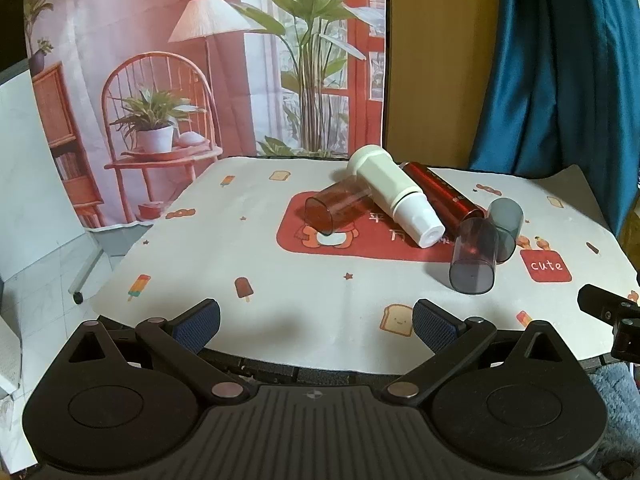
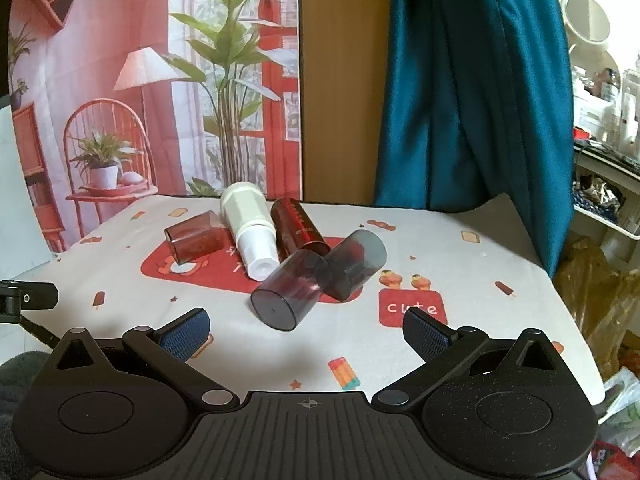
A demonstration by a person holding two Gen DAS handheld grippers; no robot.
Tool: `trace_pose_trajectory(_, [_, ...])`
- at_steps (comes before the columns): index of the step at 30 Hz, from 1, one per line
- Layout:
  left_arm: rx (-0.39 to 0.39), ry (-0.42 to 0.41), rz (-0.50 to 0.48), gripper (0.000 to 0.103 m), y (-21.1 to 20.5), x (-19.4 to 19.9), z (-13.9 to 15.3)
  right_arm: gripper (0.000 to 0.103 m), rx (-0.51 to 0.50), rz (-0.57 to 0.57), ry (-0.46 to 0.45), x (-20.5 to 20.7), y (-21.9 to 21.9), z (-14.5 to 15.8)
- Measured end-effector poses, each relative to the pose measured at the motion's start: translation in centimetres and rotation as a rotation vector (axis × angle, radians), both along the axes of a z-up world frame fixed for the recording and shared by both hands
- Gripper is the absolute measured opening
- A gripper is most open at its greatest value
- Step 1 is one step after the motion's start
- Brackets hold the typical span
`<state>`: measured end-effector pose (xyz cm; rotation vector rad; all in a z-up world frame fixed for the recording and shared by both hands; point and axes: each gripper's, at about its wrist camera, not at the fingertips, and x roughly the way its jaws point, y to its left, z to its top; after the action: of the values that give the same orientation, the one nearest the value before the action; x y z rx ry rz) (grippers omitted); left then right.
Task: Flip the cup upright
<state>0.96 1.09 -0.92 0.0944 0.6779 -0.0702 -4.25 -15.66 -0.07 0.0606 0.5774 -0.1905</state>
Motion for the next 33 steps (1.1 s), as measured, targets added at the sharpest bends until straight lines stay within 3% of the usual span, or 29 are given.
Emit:
trace_pose_trajectory(23, [-0.001, -0.004, 0.007, 0.103, 0.09, 0.02, 0.06, 0.103, 0.020, 0.003, 0.024, 0.39, 0.05, -0.21])
trace_pose_trajectory(33, [-0.041, 0.012, 0.004, 0.103, 0.42, 0.22, -0.20, 0.103, 0.029, -0.004, 0.024, 0.46, -0.23, -0.34])
